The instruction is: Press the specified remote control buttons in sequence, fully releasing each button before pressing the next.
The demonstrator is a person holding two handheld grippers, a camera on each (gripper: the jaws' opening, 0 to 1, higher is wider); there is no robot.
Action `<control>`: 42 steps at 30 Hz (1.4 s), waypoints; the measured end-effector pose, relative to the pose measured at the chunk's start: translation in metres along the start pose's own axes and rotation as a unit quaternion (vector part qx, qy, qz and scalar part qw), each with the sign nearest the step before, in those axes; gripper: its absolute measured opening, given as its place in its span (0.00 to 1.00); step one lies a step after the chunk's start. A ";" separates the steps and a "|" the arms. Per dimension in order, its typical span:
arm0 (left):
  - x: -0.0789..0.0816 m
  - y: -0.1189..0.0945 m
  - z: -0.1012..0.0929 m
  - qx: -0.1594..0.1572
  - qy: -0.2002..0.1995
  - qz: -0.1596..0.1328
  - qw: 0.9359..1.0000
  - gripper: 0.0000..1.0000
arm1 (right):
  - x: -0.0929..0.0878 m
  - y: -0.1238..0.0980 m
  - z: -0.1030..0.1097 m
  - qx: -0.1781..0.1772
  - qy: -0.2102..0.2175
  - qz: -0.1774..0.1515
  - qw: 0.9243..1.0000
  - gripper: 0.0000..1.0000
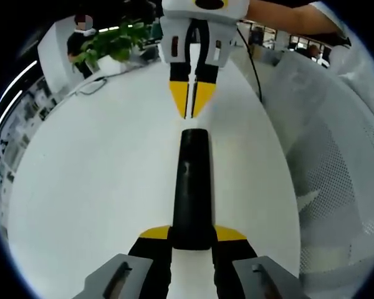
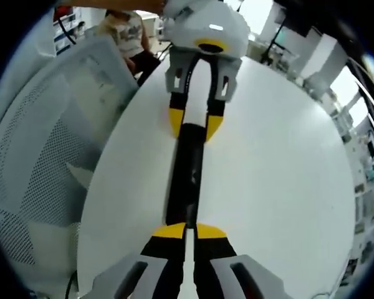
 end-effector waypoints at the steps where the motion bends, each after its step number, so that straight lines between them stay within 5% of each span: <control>1: 0.000 0.000 0.000 0.000 0.000 0.000 1.000 0.23 | 0.000 0.000 0.000 0.001 -0.001 0.001 1.000 0.00; 42: -0.003 0.002 0.003 0.000 -0.003 0.000 1.000 0.23 | 0.003 0.015 0.002 0.034 0.003 0.040 0.999 0.00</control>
Point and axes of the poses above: the point that each gripper's makers call its tool centre point, and the gripper's own axes: y roughly forward along the fingers, z roughly to its left, x roughly out of its top, the point moved 6 cm from there along -y, roughly backward along the fingers, and after that the axes turned 2 degrees about y, right-handed, at the moved point
